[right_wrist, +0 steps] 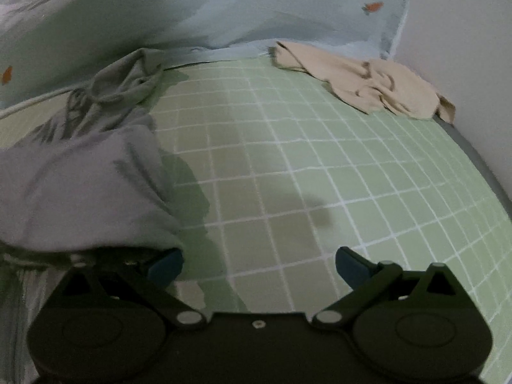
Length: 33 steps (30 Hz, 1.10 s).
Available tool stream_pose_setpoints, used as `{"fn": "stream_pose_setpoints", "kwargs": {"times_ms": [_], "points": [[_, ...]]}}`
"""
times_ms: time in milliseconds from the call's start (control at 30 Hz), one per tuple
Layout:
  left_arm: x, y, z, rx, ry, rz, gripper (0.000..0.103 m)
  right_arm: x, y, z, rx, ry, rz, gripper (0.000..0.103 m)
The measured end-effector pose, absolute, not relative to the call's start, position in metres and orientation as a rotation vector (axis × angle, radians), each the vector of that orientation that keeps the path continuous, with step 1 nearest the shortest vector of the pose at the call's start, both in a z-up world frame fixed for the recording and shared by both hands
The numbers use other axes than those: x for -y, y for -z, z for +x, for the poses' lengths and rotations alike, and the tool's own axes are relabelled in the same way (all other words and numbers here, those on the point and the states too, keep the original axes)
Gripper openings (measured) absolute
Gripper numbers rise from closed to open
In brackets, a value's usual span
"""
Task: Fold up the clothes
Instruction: 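Grasp the hoodie edge with the left gripper and fold it over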
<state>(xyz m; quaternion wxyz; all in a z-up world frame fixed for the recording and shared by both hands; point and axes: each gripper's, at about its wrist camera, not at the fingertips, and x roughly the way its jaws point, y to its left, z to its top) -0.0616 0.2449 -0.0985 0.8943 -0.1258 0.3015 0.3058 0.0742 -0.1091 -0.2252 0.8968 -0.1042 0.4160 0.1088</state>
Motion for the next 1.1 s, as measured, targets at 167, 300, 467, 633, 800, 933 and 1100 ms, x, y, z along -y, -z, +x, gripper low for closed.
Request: {"fn": "stream_pose_setpoints", "kwargs": {"times_ms": [167,300,467,633,800,933,1100], "points": [[-0.268,0.078,-0.084,-0.528,-0.696,-0.297,0.009,0.089,0.224,0.066,-0.852,-0.285,-0.288,0.103],[-0.273,0.066,-0.097,-0.468,-0.728,-0.274,0.009,0.071,0.225,0.059,-0.837,-0.338,-0.349,0.103],[-0.289,0.069,-0.123,-0.444,-0.868,-0.269,0.009,0.061,0.221,0.057,-0.833,-0.373,-0.351,0.103],[-0.323,0.117,-0.147,-0.628,-1.086,-0.402,0.015,0.065,0.215,0.059,-0.856,-0.369,-0.318,0.103],[-0.328,0.157,-0.161,-0.778,-1.154,-0.500,0.046,0.068,0.194,0.059,-0.855,-0.370,-0.273,0.103],[-0.315,0.166,-0.155,-0.810,-1.102,-0.501,0.078,0.062,0.183,0.061,-0.866,-0.362,-0.272,0.103],[-0.304,0.187,-0.134,-0.879,-1.044,-0.491,0.080,0.059,0.174,0.056,-0.887,-0.358,-0.311,0.103]]}}
